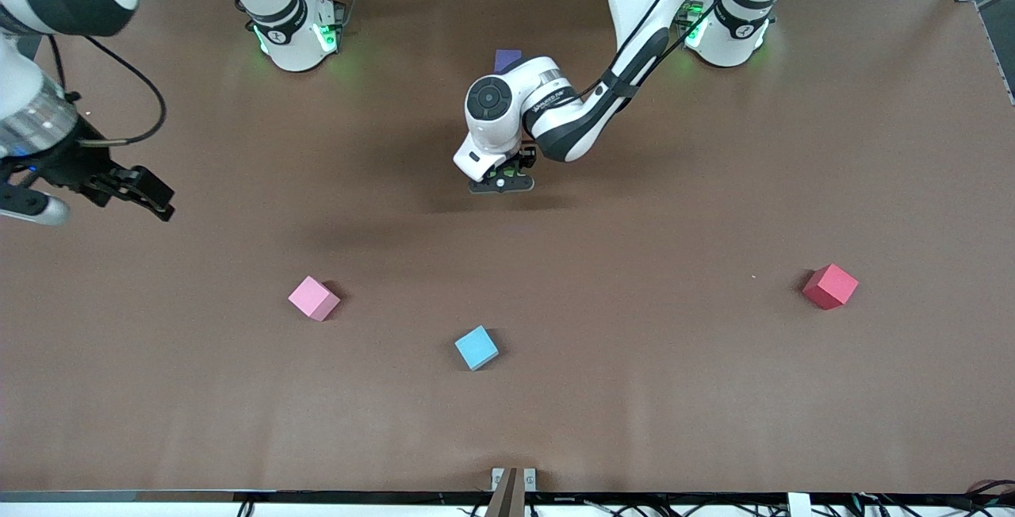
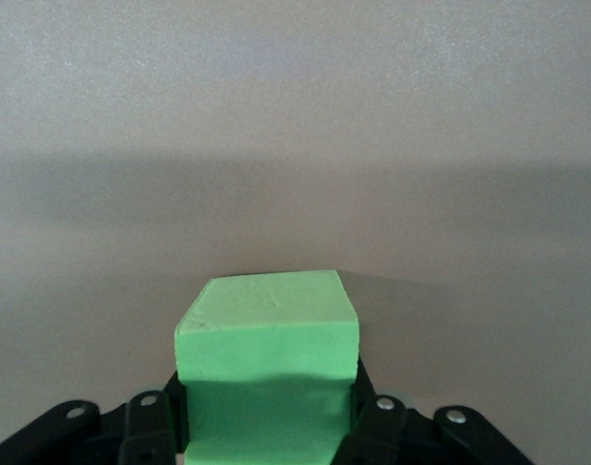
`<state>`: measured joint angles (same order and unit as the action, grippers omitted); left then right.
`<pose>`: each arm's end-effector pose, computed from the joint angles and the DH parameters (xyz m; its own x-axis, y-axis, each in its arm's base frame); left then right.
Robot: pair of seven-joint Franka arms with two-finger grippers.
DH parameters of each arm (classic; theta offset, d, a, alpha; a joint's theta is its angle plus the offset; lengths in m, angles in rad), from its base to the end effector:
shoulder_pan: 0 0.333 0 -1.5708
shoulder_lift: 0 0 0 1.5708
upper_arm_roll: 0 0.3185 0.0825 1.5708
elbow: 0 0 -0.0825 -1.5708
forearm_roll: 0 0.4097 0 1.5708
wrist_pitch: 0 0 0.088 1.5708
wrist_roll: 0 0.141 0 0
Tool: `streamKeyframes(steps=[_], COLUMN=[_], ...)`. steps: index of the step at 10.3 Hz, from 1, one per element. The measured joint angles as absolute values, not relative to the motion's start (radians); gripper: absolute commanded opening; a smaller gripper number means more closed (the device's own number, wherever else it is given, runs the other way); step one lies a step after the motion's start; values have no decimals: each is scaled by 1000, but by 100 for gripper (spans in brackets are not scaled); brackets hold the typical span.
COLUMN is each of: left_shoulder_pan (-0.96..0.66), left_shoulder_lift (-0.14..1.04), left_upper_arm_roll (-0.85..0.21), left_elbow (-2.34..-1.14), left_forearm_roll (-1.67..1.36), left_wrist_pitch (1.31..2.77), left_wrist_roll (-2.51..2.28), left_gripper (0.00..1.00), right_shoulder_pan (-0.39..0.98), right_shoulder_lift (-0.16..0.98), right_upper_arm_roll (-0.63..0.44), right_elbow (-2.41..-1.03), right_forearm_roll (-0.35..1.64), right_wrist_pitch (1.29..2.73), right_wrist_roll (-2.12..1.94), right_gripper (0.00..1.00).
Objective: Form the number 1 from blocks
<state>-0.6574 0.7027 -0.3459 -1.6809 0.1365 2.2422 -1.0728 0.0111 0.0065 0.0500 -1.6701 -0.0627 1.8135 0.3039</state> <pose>0.3851 -0.5660 0.1534 0.9872 0.0456 -0.1529 0.0424 -0.9988 -0.0238 0.6064 0.0298 0.5623 0.9628 -0.2260 0.1483 -0.2311 -0.9727 0.0184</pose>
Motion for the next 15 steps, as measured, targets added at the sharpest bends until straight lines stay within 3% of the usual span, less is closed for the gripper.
streamKeyframes(steps=[5,7,13,15], left_shoulder_pan=[-655,-629,-250,-143], left_shoulder_lift=[680,620,362,270], left_upper_arm_roll=[-346,-344,-329,-321], left_elbow=[-1656,-1646,-1642,-1642], left_forearm_roll=[139,140,141,142], left_wrist_pitch=[2253,2254,2218,2135], left_wrist_roll=[-1069,-1068,-1002,-835], left_gripper=[100,100,100,100], right_shoulder_pan=[28,54,51,51], right_shoulder_lift=[7,10,22,23], right_upper_arm_roll=[44,20,5,4], right_elbow=[-1544,-1530,-1525,-1523], right_forearm_roll=[-61,-61,-61,-61], right_wrist_pitch=[1680,1668,1663,1663], right_wrist_roll=[303,294,242,241], right_gripper=[100,100,100,100])
